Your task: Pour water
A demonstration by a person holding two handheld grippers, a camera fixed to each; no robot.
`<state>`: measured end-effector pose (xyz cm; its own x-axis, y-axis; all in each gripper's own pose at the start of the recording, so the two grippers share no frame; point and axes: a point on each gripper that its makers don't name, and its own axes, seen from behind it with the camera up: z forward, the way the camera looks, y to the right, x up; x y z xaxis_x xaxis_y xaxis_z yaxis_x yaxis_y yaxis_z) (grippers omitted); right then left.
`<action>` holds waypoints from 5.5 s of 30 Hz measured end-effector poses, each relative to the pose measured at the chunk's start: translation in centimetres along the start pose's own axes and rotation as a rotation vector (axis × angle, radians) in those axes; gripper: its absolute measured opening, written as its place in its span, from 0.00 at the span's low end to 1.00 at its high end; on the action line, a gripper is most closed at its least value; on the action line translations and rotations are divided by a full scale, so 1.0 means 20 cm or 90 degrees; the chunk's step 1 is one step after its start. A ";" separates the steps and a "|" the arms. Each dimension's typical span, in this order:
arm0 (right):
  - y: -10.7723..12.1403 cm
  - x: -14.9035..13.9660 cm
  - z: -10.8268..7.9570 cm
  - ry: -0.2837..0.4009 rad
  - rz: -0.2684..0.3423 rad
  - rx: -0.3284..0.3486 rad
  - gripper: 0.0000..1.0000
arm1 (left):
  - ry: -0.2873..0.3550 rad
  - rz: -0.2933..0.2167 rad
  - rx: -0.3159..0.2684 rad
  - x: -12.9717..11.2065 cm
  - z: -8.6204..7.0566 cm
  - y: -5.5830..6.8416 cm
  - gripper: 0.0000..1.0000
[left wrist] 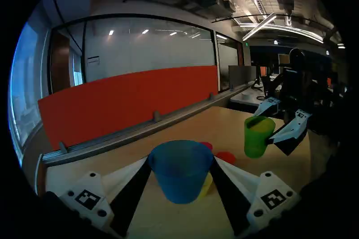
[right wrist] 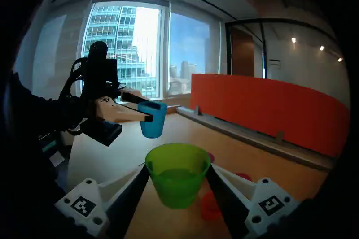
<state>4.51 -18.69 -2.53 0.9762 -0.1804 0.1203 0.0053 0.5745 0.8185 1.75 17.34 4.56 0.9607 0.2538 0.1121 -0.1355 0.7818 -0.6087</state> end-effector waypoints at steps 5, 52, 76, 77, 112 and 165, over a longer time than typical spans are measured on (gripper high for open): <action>0.00 -0.07 0.02 -0.027 -0.003 0.005 0.90 | -0.027 0.003 -0.007 -0.09 0.02 0.01 0.89; -0.02 -0.55 0.13 -0.212 -0.009 0.049 0.91 | -0.262 0.073 -0.101 -0.76 0.17 0.13 0.89; -0.06 -0.65 0.17 -0.241 -0.008 0.063 0.91 | -0.273 0.053 -0.114 -0.91 0.22 0.14 0.89; -0.06 -0.65 0.17 -0.241 -0.007 0.062 0.91 | -0.273 0.052 -0.114 -0.91 0.22 0.14 0.89; -0.06 -0.75 0.18 -0.254 -0.006 0.058 0.91 | -0.313 0.067 -0.101 -1.03 0.18 0.10 0.96; -0.03 -0.79 -0.03 -0.242 0.020 -0.015 1.00 | -0.285 0.025 -0.024 -1.00 -0.10 0.02 0.97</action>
<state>-10.74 -15.75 -5.27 0.8260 -0.4433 0.3481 -0.0140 0.6013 0.7989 -17.11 11.47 0.44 0.7543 0.5112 0.4119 -0.1538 0.7475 -0.6462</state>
